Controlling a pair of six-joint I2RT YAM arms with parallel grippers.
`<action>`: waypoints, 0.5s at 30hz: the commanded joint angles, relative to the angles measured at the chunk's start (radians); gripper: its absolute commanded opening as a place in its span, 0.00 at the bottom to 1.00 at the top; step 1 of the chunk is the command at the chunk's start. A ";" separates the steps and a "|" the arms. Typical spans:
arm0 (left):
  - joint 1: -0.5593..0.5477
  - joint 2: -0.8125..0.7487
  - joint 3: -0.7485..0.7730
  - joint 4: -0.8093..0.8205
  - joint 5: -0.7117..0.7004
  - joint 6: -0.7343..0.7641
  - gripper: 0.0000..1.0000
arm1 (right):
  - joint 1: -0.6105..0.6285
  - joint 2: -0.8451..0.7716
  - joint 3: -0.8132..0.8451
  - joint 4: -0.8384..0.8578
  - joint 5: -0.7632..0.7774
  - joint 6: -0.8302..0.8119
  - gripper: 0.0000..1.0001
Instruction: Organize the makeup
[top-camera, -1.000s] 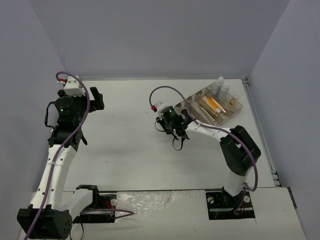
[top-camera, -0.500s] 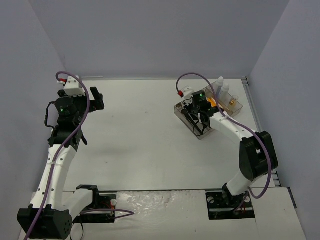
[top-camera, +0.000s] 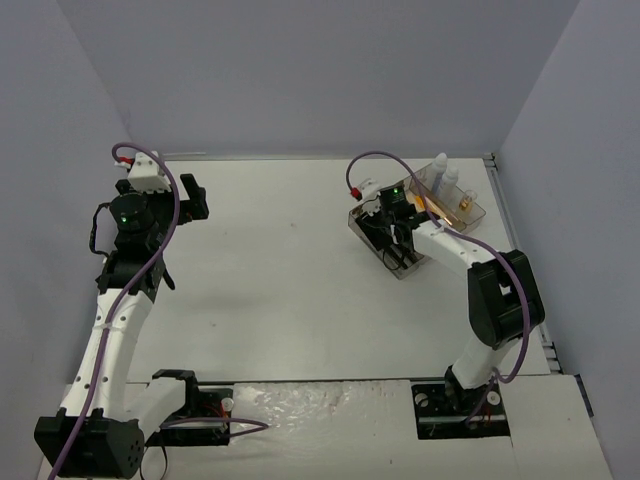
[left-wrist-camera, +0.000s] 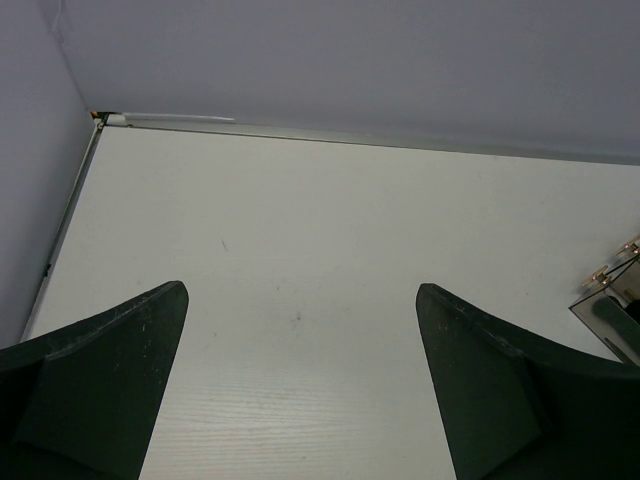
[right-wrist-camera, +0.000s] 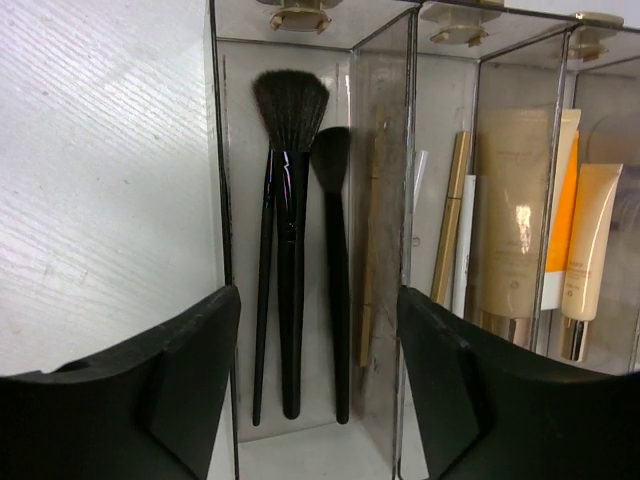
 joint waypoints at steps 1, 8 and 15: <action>0.009 -0.004 0.037 0.067 0.014 -0.008 0.97 | -0.007 -0.082 0.051 0.021 0.029 0.037 0.68; 0.008 -0.011 0.040 0.067 0.015 -0.012 0.97 | -0.007 -0.287 0.035 0.015 0.120 0.175 0.84; -0.039 -0.036 0.079 -0.017 -0.033 0.029 0.97 | -0.008 -0.665 -0.013 -0.054 0.313 0.334 1.00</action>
